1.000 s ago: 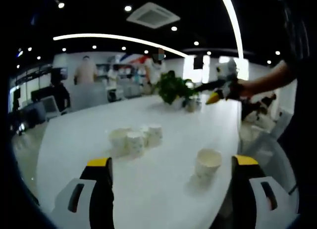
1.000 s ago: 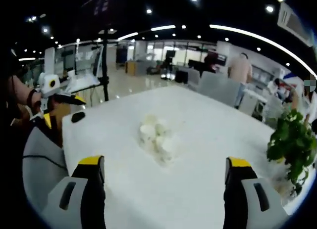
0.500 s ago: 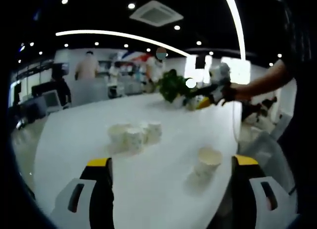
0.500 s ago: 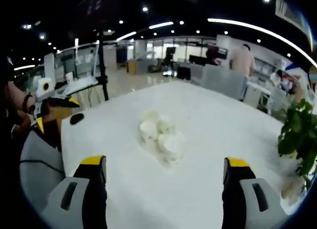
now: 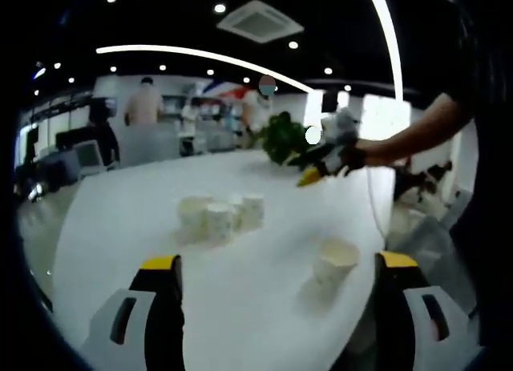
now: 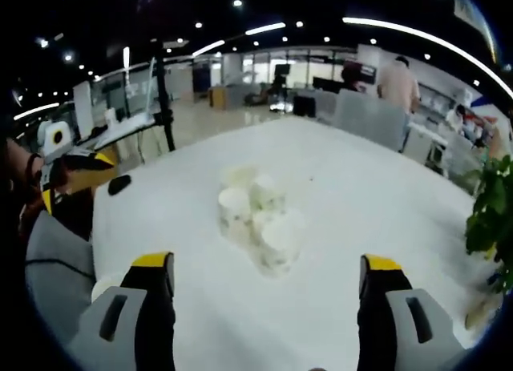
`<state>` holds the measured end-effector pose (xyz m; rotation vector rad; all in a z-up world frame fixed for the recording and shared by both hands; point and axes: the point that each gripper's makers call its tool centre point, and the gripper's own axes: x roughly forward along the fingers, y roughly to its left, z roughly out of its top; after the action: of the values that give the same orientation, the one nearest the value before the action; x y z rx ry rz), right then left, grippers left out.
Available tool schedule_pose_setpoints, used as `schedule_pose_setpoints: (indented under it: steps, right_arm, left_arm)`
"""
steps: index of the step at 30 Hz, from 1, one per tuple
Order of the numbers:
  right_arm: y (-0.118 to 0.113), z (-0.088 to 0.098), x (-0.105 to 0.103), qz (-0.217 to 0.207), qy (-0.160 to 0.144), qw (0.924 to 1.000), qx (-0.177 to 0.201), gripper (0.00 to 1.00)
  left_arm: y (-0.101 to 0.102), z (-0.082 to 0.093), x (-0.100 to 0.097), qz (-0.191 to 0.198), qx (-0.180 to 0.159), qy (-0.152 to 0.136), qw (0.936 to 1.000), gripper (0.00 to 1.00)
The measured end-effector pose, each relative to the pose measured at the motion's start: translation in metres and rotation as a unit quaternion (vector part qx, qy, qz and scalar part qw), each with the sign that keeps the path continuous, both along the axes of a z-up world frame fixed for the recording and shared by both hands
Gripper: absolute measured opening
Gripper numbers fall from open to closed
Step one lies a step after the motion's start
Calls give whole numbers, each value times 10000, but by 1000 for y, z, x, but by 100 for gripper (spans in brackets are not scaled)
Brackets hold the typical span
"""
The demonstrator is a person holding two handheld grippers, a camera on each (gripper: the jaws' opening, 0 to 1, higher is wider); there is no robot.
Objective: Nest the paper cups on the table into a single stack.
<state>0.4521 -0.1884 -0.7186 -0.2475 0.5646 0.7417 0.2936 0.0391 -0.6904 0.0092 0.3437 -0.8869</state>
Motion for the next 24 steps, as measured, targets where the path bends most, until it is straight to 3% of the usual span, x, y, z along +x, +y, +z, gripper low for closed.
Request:
schedule_pose_setpoints:
  steps: [7, 11, 18, 24]
  right_arm:
    - [8, -7, 15, 123, 2, 9999, -85, 84]
    - [13, -14, 20, 194, 61, 9998, -69, 84]
    - [11, -26, 34, 54, 181, 9998, -69, 81]
    - [13, -34, 44, 46, 285, 9996, -60, 73]
  left_arm:
    - [3, -3, 1, 35, 17, 19, 10000, 98]
    - [4, -5, 1, 35, 93, 8, 10000, 98]
    - [7, -4, 4, 47, 86, 22, 9999, 98]
    - [9, -5, 6, 54, 93, 50, 9999, 98]
